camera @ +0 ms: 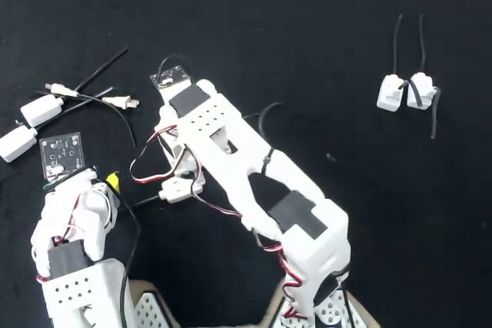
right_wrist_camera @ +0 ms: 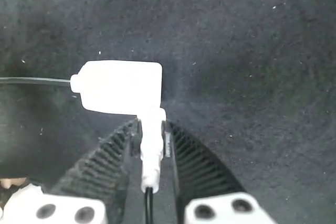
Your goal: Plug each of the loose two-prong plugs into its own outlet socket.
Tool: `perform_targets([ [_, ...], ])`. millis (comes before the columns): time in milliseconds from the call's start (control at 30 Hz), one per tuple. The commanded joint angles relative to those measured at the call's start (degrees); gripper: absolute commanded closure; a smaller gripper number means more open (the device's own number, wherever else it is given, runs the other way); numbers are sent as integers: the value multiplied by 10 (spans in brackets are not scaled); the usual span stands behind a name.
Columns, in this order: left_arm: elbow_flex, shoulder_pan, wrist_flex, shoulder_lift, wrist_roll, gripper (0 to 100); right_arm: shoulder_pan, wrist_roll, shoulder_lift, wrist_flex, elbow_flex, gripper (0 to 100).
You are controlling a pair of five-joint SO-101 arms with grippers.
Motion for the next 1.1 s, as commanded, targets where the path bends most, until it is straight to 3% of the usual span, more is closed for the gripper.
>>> perform_targets([
  [0,-7,-5,4,-6,-4,776,-8,-6,-2,-18,-33,988],
  [1067,-8,-5,5,-6,-4,776,-9,13,95,18,-109,988],
])
